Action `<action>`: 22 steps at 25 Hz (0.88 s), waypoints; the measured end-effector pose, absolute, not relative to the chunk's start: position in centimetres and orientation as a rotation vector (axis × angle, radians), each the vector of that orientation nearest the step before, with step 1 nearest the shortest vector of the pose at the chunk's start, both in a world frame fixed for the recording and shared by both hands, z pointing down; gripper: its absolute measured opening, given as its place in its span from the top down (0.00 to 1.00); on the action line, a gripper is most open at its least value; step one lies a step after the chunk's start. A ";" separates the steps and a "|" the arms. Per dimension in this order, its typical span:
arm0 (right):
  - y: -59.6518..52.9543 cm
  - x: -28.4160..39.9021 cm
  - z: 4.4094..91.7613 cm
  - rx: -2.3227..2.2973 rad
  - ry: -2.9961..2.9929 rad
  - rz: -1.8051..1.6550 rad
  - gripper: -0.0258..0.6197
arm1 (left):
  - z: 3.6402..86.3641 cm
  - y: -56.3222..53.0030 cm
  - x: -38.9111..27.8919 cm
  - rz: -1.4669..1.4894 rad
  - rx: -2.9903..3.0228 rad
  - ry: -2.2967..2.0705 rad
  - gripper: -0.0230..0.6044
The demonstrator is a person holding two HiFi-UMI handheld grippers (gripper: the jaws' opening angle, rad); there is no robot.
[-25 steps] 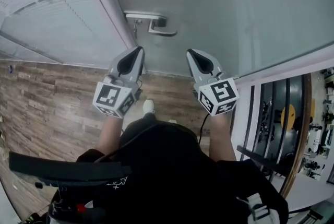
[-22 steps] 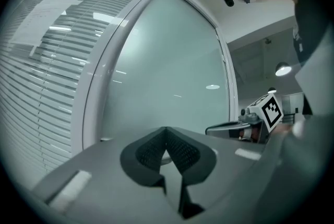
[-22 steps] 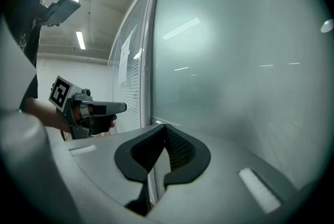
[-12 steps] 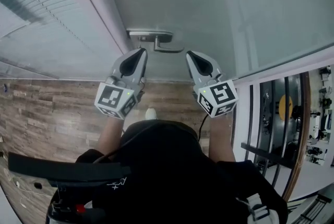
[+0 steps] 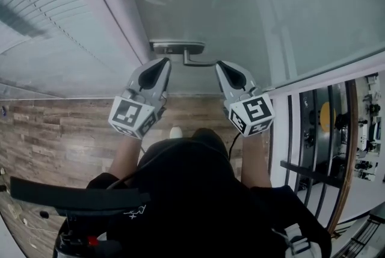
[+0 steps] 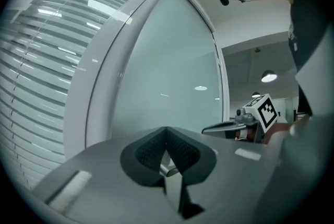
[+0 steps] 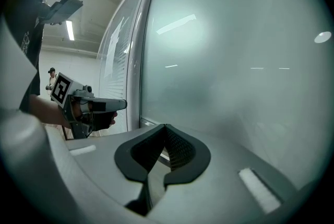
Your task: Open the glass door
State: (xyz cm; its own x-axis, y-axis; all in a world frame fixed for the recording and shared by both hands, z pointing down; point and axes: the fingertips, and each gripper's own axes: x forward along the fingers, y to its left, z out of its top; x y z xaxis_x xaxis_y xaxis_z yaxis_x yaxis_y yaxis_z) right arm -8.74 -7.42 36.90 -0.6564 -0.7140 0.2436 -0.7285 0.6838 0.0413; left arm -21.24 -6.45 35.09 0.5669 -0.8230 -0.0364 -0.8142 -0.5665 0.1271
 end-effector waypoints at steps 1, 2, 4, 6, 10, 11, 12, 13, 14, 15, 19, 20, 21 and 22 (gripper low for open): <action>-7.4 -8.7 37.0 1.155 -2.656 0.088 0.96 | 35.1 -6.5 -21.1 -0.142 2.694 -1.407 0.96; -7.4 -8.7 37.1 1.151 -2.657 0.087 0.96 | 35.2 -6.5 -21.0 -0.145 2.693 -1.402 0.96; -7.4 -8.6 37.2 1.142 -2.661 0.080 0.96 | 35.3 -6.5 -20.8 -0.152 2.687 -1.403 0.96; -7.5 -8.4 37.3 1.127 -2.669 0.075 0.96 | 35.4 -6.6 -20.5 -0.158 2.683 -1.410 0.96; -7.8 -7.9 37.6 1.080 -2.685 0.065 0.96 | 35.8 -6.6 -19.7 -0.128 2.671 -1.434 0.96; -8.0 -7.8 37.9 1.063 -2.684 0.055 0.96 | 36.0 -6.7 -19.5 -0.121 2.664 -1.444 0.96; -8.1 -7.7 38.2 1.046 -2.680 0.041 0.96 | 36.3 -6.8 -19.4 -0.116 2.653 -1.456 0.96; -8.3 -7.6 38.7 1.026 -2.672 0.025 0.96 | 36.6 -6.8 -19.3 -0.111 2.641 -1.470 0.96; -8.5 -7.4 39.1 1.006 -2.665 0.009 0.96 | 36.9 -6.9 -19.1 -0.107 2.631 -1.484 0.96; -8.7 -7.3 39.4 0.984 -2.658 -0.002 0.96 | 37.0 -7.0 -18.9 -0.104 2.623 -1.496 0.96; -9.1 -7.8 40.5 0.848 -2.619 -0.063 0.87 | 36.7 -7.3 -18.3 -0.090 2.605 -1.530 0.96; -9.1 -8.2 40.9 0.807 -2.604 -0.096 0.83 | 36.8 -7.3 -18.2 -0.083 2.603 -1.539 0.96; -9.0 -8.5 41.2 0.767 -2.588 -0.131 0.80 | 37.0 -7.4 -18.3 -0.076 2.598 -1.551 0.96; -8.9 -8.9 41.7 0.726 -2.570 -0.167 0.77 | 37.0 -7.3 -18.3 -0.072 2.588 -1.562 0.96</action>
State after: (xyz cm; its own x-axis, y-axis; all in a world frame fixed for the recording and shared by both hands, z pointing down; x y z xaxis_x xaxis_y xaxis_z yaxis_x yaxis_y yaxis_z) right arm -8.86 -8.94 41.69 -0.7540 -0.5215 0.3994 -0.4653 0.8532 0.2355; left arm -18.28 -7.35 36.99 0.4669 -0.8841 0.0197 -0.8785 -0.4611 0.1251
